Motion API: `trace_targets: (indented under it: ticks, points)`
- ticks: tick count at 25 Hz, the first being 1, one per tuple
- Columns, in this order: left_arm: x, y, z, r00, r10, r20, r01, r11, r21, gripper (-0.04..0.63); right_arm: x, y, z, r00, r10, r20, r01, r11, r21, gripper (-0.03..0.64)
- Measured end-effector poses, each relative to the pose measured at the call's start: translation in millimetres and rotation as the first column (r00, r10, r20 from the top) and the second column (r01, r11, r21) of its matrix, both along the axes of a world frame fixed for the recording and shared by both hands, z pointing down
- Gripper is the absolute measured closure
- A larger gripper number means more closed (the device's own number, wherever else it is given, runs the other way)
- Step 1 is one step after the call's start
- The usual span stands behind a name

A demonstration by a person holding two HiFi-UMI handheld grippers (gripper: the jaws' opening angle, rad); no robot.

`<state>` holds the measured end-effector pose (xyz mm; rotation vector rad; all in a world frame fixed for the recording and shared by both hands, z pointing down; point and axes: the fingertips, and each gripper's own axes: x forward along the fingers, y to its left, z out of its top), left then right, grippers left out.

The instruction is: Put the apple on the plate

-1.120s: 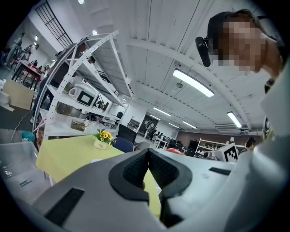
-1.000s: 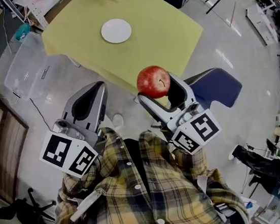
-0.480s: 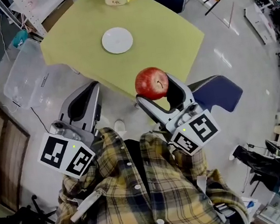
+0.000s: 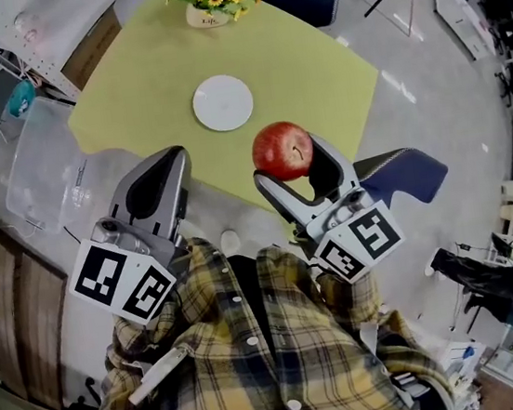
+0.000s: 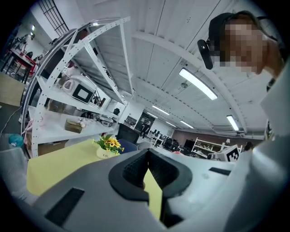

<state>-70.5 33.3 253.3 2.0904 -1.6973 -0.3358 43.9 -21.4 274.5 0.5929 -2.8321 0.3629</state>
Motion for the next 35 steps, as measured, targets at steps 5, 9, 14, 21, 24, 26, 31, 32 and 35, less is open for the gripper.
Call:
trace_targets:
  ticks: [5, 9, 14, 21, 24, 26, 31, 32, 35]
  points:
    - [-44.1, -36.3, 2.1, 0.997, 0.077, -0.005, -0.077, 0.997, -0.021, 0.588, -40.5, -33.2, -2.4, 0.996, 0.084, 0.005, -0.084, 0.996, -0.011, 0.253]
    - [-80.1, -64.1, 3.5, 0.990, 0.141, 0.005, -0.141, 0.989, -0.032, 0.588, -71.6, -58.4, -0.5, 0.989, 0.151, -0.002, -0.151, 0.988, -0.020, 0.253]
    - [-114.7, -89.0, 7.2, 0.972, 0.233, 0.005, -0.232, 0.971, -0.054, 0.588, -107.2, -81.5, -0.3, 0.974, 0.229, -0.006, -0.229, 0.973, -0.020, 0.253]
    - [-138.0, -110.7, 17.5, 0.946, 0.323, -0.009, -0.322, 0.944, -0.074, 0.589, -127.4, -92.2, 5.4, 0.942, 0.334, -0.021, -0.334, 0.942, -0.016, 0.253]
    - [-127.4, -115.3, 21.7, 0.930, 0.366, -0.022, -0.367, 0.927, -0.083, 0.589, -124.6, -95.2, 7.0, 0.936, 0.351, -0.029, -0.352, 0.936, -0.022, 0.253]
    - [-116.2, -117.3, 24.9, 0.915, 0.402, -0.032, -0.403, 0.911, -0.090, 0.589, -119.5, -95.6, 8.7, 0.929, 0.369, -0.038, -0.370, 0.929, -0.025, 0.253]
    - [-88.9, -126.4, 25.9, 0.891, 0.454, -0.031, -0.455, 0.886, -0.092, 0.589, -100.5, -98.9, 10.7, 0.918, 0.394, -0.046, -0.395, 0.918, -0.026, 0.253]
    - [-84.0, -128.6, 25.3, 0.889, 0.458, -0.028, -0.458, 0.884, -0.091, 0.588, -95.7, -100.7, 11.0, 0.917, 0.397, -0.045, -0.399, 0.917, -0.027, 0.253]
    - [-71.5, -137.1, 21.5, 0.886, 0.463, -0.018, -0.463, 0.882, -0.091, 0.589, -81.4, -107.6, 9.6, 0.912, 0.408, -0.036, -0.409, 0.912, -0.034, 0.253]
